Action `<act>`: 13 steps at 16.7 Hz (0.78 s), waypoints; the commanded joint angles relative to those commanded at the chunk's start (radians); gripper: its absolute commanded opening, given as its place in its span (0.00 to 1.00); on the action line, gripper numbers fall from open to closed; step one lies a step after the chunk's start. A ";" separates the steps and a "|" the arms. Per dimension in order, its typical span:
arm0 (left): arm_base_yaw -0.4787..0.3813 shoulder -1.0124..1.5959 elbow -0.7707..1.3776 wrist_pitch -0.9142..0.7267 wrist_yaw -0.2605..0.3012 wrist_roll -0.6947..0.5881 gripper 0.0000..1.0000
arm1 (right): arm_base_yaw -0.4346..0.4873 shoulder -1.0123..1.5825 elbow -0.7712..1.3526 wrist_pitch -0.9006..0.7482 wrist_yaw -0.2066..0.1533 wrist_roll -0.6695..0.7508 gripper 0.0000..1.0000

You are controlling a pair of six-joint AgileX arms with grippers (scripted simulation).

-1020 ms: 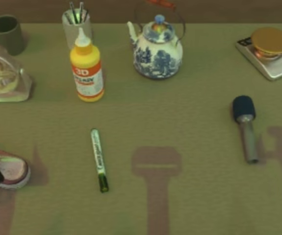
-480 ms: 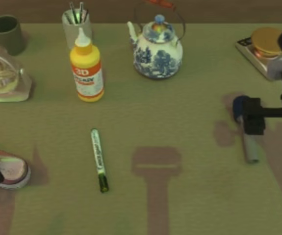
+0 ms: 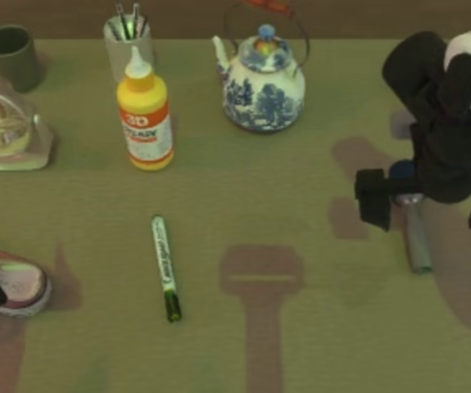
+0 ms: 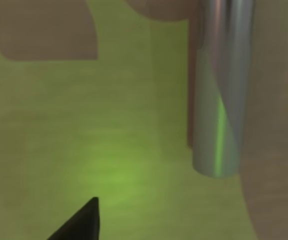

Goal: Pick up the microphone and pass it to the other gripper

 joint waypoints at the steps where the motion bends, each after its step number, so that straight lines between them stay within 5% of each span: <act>1: 0.000 0.000 0.000 0.000 0.000 0.000 1.00 | 0.000 0.000 0.000 0.000 0.000 0.000 1.00; 7: 0.000 0.000 0.000 0.000 0.000 0.000 1.00 | -0.008 0.020 -0.023 0.041 -0.001 -0.007 1.00; 13: 0.000 0.000 0.000 0.000 0.000 0.000 1.00 | -0.030 0.156 -0.138 0.305 0.000 -0.028 1.00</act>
